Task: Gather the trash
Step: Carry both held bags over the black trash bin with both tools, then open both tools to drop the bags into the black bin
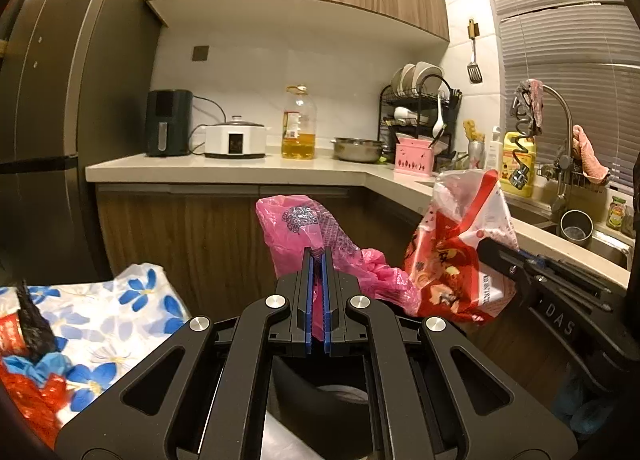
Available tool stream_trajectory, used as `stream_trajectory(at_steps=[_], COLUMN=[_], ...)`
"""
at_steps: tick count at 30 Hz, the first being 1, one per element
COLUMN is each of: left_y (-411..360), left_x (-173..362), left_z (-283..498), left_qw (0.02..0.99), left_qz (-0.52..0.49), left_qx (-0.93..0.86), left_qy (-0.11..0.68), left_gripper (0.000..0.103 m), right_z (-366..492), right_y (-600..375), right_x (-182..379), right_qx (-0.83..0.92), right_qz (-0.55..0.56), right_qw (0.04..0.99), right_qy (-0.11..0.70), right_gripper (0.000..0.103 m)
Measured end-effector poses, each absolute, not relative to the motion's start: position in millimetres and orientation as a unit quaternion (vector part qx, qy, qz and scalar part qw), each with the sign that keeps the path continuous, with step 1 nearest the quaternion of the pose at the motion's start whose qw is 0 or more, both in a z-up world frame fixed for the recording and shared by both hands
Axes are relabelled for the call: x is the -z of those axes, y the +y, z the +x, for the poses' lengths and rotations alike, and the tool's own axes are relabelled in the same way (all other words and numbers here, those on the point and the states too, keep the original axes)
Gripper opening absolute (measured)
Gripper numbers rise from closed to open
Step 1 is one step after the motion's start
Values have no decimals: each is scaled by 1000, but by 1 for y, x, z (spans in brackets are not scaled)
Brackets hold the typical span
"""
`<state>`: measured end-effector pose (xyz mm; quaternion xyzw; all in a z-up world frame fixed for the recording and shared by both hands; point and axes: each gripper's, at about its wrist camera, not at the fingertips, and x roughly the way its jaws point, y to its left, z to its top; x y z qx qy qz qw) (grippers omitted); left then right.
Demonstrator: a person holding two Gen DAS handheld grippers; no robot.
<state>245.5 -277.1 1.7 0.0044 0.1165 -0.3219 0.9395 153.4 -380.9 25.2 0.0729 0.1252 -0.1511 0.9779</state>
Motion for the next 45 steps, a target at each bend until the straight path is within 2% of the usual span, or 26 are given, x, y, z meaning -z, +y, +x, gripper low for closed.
stream_trajectory(at_steps=[16,21,24,27,29,31,34,38,45], left_y=[-298,-302,-301,-300,-297,-293,-284,-269,-235], left_x=[16,20,23,25,26,26,28,29,31], left_z=[266,268,271,272,272,271,270,264,244], left_qw=[933,930,930,930,932,933,939,948,959], left_qz=[1,7,7,5,4,1,3,9,24], left_qx=[332,337,334,332,327,325,303,266,203], left_qy=[138,146,151,156,154,157,164,174,198], left_gripper=[4,5,10,28,46,50,62,76,84], right_z=[173,174,172,172,171,169,165,159,145], right_y=[-397,-400,-399,-400,-401,-402,-399,-390,-370], right_x=[-6,-4,-2,-2,-2,-1,-1,1,-1], right_qx=[142,142,145,149,151,153,155,154,136], right_qz=[101,107,107,111,113,115,118,115,115], right_qw=[973,972,971,970,969,968,968,967,969], right_qy=[152,153,155,158,159,160,161,165,170], right_gripper=[3,26,27,30,34,41,52,62,80])
